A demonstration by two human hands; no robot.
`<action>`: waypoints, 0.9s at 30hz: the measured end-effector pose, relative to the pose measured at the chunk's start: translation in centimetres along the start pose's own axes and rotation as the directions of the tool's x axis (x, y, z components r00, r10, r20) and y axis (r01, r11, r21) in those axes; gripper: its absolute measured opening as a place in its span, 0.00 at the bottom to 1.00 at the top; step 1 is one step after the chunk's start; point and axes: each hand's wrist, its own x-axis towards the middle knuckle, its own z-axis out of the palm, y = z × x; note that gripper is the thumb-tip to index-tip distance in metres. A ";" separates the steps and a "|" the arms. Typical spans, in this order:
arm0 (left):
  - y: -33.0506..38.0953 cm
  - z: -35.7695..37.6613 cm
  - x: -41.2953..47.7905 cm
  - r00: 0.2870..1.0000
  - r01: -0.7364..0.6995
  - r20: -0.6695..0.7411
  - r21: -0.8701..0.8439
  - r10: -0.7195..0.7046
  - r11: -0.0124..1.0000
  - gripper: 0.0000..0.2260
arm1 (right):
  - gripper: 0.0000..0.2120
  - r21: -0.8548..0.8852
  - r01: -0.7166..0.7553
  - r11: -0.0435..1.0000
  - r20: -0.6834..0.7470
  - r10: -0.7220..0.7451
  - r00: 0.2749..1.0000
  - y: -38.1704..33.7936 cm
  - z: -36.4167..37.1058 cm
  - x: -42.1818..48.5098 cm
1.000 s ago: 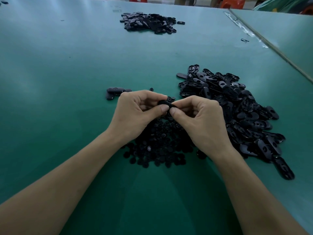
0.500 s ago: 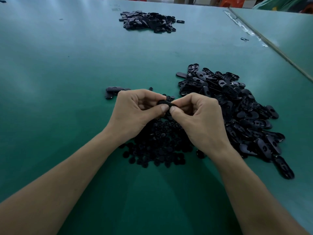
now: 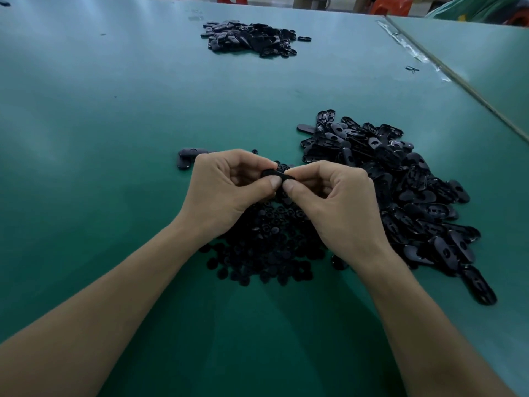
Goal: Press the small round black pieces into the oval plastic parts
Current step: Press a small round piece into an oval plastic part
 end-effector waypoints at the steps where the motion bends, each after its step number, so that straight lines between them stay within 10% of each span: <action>1: 0.0 0.1 0.0 1.000 -0.006 -0.017 -0.009 0.006 1.000 0.10 | 0.04 -0.029 0.010 1.000 -0.033 -0.011 0.999 0.0 0.0 0.0; 8: 0.5 0.2 0.5 0.996 0.048 -0.063 -0.226 -0.064 0.973 0.08 | 0.14 -0.401 -0.098 0.911 -0.286 -0.023 0.958 0.7 -2.0 0.8; 14: 1.3 0.3 0.7 0.975 0.166 -0.048 -0.483 -0.215 0.860 0.07 | 0.17 -0.611 -0.153 0.777 -0.172 0.058 0.983 1.2 -2.0 0.5; 27: -0.9 -4.5 2.7 0.860 0.212 -0.502 0.196 -0.087 0.957 0.03 | 0.17 -0.748 -0.147 0.647 -0.072 0.141 0.987 1.8 -1.2 0.3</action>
